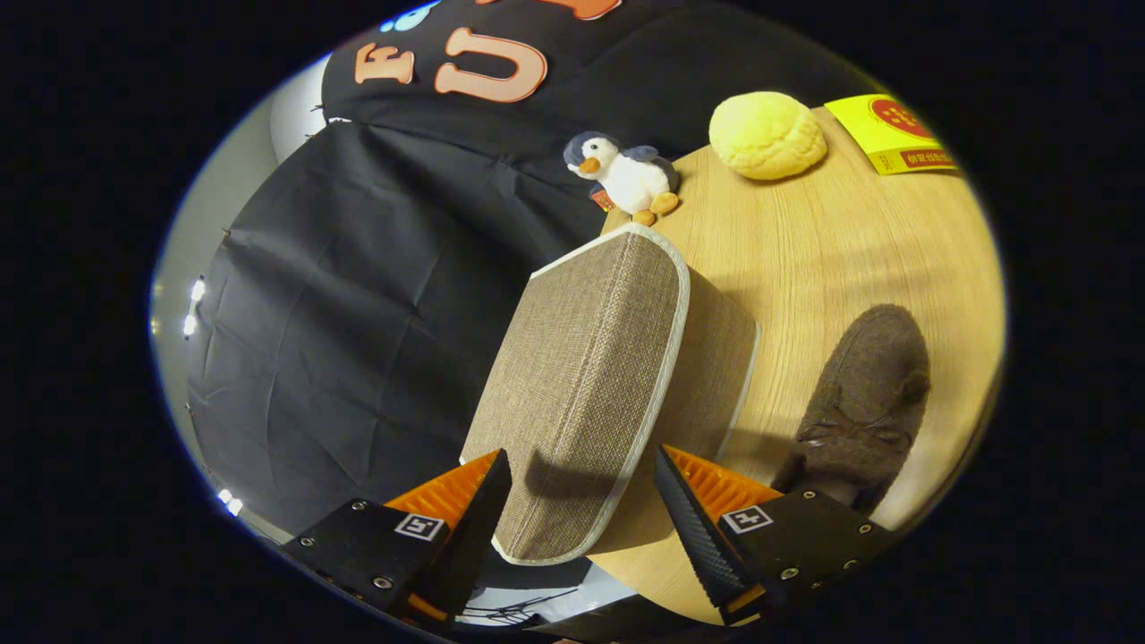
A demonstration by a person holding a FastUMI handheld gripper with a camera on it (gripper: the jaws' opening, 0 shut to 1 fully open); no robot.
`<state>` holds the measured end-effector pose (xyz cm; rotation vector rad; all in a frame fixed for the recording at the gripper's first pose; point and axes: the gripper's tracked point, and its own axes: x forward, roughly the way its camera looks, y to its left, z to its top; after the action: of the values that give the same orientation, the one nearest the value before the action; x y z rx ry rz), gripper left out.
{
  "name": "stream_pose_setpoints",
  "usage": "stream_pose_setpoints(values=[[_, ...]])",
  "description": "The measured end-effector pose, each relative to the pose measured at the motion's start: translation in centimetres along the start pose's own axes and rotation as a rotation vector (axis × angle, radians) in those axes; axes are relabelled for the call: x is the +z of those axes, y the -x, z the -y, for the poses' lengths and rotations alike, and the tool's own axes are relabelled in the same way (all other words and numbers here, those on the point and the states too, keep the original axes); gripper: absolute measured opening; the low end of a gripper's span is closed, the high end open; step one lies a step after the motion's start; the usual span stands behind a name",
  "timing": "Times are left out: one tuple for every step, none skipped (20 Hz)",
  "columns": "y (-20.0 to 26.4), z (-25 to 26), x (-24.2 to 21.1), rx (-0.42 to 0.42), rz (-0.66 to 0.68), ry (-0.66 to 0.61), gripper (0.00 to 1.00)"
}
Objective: Open the storage box then place both shoes into the box .Put the left shoe in first, then the right shoe, with the right side of both shoes facing outward in a uniform manner.
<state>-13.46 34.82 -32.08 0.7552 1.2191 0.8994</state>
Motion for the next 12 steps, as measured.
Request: stream_pose_setpoints(values=[[-0.5,0.3,-0.2,0.005,-0.013,-0.021,0.97],[-0.6,-0.1,-0.5,0.028,-0.021,-0.07,0.97],[-0.8,-0.2,-0.4,0.046,-0.017,-0.11,0.97],[-1.0,-0.3,-0.3,0.054,-0.005,-0.127,0.97],[-1.2,-0.2,-0.1,0.056,0.0,-0.134,0.96],[-1.2,0.0,-0.3,0.055,-0.001,-0.145,0.96],[-1.3,-0.2,-0.3,0.067,-0.007,-0.162,0.95],[-1.2,-0.6,-0.2,0.084,-0.006,-0.181,0.94],[-0.7,-1.0,0.1,0.092,0.003,-0.186,0.92],[-0.1,-1.1,0.3,0.087,0.02,-0.171,0.84],[0.4,-1.0,0.4,0.078,0.031,-0.164,0.81],[1.1,-1.0,0.3,0.079,0.032,-0.166,0.78]])
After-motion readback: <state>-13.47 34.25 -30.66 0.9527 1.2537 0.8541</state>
